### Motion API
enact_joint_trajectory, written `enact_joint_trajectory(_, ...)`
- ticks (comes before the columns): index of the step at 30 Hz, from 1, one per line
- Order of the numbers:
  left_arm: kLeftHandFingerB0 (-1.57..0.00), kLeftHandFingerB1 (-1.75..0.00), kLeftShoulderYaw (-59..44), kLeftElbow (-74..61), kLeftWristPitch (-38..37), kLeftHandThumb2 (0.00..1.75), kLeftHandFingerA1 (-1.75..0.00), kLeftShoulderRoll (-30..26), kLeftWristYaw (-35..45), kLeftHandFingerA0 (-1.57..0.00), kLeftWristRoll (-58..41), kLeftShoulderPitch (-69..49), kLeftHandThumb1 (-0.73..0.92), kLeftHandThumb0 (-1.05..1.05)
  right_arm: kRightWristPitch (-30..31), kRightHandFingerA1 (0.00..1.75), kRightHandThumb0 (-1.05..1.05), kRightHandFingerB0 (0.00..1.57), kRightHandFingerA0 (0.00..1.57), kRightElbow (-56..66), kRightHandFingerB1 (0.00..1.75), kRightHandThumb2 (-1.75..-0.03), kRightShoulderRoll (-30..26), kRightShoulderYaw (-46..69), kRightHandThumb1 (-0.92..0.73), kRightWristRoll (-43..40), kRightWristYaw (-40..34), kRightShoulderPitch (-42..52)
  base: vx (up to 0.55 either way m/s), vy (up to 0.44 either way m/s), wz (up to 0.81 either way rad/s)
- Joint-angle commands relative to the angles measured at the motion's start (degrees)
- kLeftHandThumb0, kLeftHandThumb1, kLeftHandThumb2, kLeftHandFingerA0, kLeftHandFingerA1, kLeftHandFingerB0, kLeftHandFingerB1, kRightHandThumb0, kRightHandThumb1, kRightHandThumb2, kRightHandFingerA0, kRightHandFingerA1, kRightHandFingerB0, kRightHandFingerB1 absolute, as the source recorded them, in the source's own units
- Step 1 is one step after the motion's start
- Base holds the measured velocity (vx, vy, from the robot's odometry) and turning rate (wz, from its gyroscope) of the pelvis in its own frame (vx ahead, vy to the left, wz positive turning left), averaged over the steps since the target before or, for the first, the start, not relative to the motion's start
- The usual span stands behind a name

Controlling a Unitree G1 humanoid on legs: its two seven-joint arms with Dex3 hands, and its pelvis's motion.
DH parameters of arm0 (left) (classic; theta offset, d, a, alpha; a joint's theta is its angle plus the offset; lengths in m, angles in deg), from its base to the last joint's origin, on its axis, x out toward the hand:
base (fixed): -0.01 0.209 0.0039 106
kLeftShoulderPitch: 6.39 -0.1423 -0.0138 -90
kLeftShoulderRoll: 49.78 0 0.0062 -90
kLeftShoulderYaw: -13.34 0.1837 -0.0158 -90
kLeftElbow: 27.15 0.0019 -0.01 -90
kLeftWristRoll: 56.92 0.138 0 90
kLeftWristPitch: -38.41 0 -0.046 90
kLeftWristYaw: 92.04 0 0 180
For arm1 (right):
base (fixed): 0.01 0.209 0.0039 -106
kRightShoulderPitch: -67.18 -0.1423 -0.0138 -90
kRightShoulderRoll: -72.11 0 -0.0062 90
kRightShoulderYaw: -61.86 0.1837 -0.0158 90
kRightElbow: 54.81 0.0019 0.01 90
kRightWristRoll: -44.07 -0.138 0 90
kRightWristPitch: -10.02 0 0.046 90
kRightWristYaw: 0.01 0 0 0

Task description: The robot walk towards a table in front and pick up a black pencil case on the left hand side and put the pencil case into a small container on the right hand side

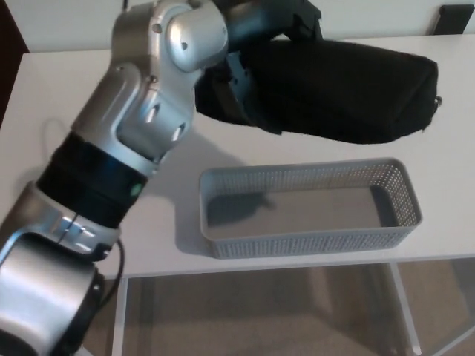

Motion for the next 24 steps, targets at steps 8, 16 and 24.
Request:
enact_joint_trajectory(8,-0.09,-0.35,-16.9,3.9,43.6,0.56,-1.75,17.1,-1.9,-0.80,-11.7,0.5,0.59,-0.12,1.1,0.62,-0.46,0.37,0.66,0.7,0.48,-0.73,-1.8,0.0,-0.45,-0.1,0.0,-1.0,0.00,0.000,0.00)
enact_joint_trajectory(16,-0.25,-0.43,-16.1,4.3,43.7,0.60,-1.75,17.7,-1.2,-0.85,-11.0,-0.9,0.58,-0.10,0.9,0.64,-0.45,0.36,0.67,0.5,0.49,-0.74,-1.8,0.6,-0.45,-0.8,0.8,-1.9,0.00,0.000,0.00)
enact_joint_trajectory(24,-0.15,-0.36,-13.9,4.1,42.0,0.58,-1.75,16.1,-1.1,-0.80,-9.8,-5.2,0.63,-0.13,0.8,0.62,-0.44,0.37,0.66,1.6,0.48,-0.73,-1.9,0.4,-0.45,-0.6,0.3,-1.8,0.00,0.000,0.00)
